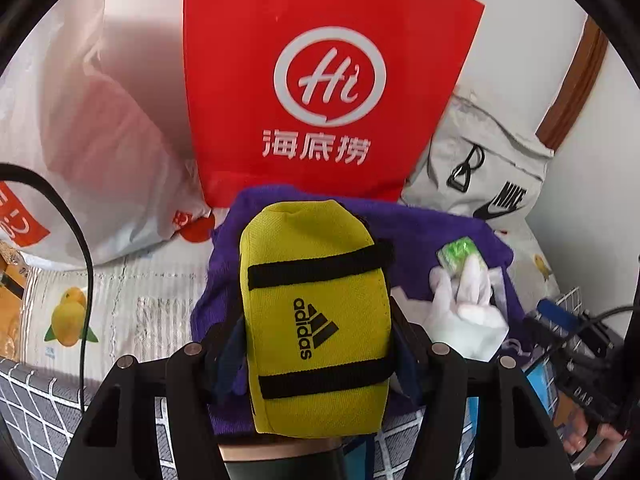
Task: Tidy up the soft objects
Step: 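Lower the black strap onto the purple towel and open the right gripper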
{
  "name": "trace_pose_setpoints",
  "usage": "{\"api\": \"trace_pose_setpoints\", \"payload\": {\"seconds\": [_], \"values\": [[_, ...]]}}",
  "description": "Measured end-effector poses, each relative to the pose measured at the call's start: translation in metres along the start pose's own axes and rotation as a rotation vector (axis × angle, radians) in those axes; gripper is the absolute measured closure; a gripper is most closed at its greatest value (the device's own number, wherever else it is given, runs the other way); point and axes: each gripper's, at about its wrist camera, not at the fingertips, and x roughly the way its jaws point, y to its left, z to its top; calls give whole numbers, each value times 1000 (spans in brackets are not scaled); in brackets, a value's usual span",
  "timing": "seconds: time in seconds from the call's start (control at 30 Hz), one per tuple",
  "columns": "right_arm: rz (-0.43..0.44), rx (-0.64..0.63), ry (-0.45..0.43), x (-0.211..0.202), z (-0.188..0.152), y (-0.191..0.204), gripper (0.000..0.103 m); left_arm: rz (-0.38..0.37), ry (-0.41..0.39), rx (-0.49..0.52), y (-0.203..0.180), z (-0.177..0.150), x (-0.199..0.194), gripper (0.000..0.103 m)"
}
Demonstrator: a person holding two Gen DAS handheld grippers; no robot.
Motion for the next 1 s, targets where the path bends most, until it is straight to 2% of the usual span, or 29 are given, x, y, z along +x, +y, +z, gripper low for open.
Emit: {"api": "trace_pose_setpoints", "payload": {"seconds": [0.17,0.6,1.0], "values": [[3,-1,-2,-1,0,2,53,-6,1,-16,0,6,7,41],[10,-2,7,3,-4,7,53,30,75,-16,-4,2,40,40],[13,-26,15,5,-8,16,52,25,92,-63,8,2,48,38]]}}
